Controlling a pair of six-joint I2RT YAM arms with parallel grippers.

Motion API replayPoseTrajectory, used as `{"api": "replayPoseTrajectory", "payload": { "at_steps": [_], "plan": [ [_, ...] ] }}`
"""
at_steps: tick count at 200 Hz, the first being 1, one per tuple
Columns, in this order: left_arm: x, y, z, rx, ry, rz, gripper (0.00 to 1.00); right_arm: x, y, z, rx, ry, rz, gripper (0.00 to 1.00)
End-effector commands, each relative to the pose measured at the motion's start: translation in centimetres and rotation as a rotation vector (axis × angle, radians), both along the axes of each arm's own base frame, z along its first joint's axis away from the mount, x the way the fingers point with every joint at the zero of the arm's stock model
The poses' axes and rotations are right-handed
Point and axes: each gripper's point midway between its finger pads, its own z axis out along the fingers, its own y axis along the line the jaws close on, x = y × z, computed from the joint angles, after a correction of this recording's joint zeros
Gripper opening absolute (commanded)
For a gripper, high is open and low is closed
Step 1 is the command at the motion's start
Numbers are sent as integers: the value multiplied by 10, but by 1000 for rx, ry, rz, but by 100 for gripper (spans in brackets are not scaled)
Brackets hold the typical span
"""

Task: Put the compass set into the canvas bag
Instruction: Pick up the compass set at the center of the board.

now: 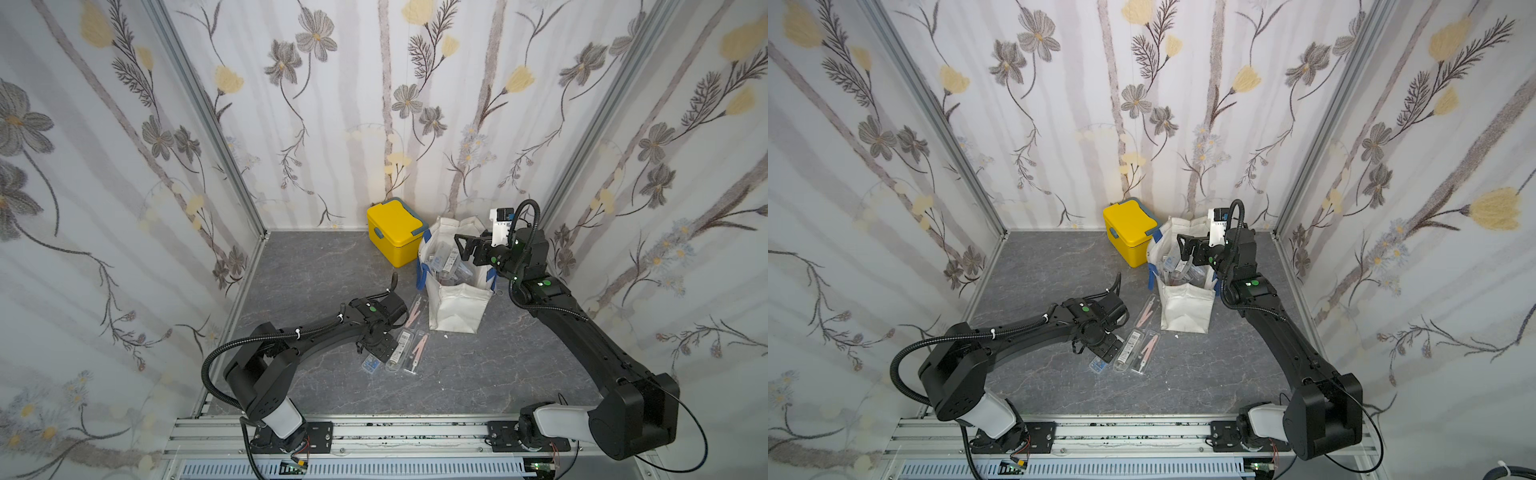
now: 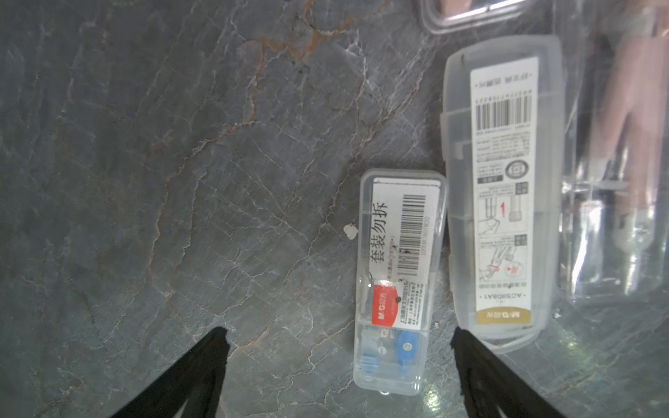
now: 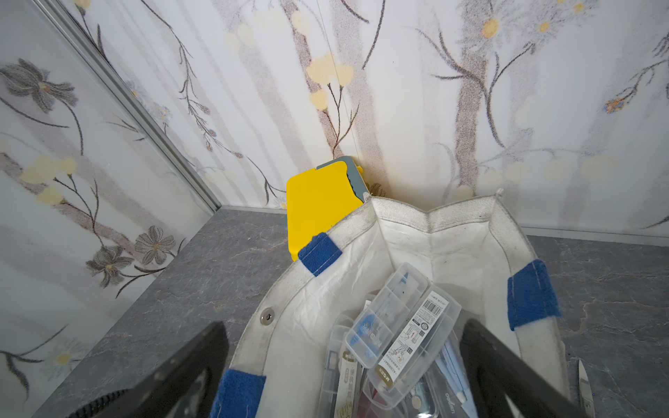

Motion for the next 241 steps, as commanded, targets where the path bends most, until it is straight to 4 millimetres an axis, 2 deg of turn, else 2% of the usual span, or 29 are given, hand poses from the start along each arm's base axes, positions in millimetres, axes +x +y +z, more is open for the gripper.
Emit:
{"api": "replayPoseTrajectory", "payload": {
  "at_steps": [1, 63, 136, 173, 241],
  "plan": [
    [-12, 2, -4, 29, 60, -43, 95, -2, 3, 12, 10, -51, 22, 99],
    [-19, 0, -21, 64, 126, -47, 92, 0, 6, 6, 19, -44, 32, 100],
    [-24, 4, -40, 111, 182, -54, 78, -2, 7, 13, 35, -60, 41, 99],
    [-24, 7, -47, 134, 200, -41, 63, -4, 8, 17, 45, -71, 44, 100],
    [-29, 8, -56, 141, 240, -48, 49, -5, 5, 23, 58, -89, 33, 99]
  ]
}}
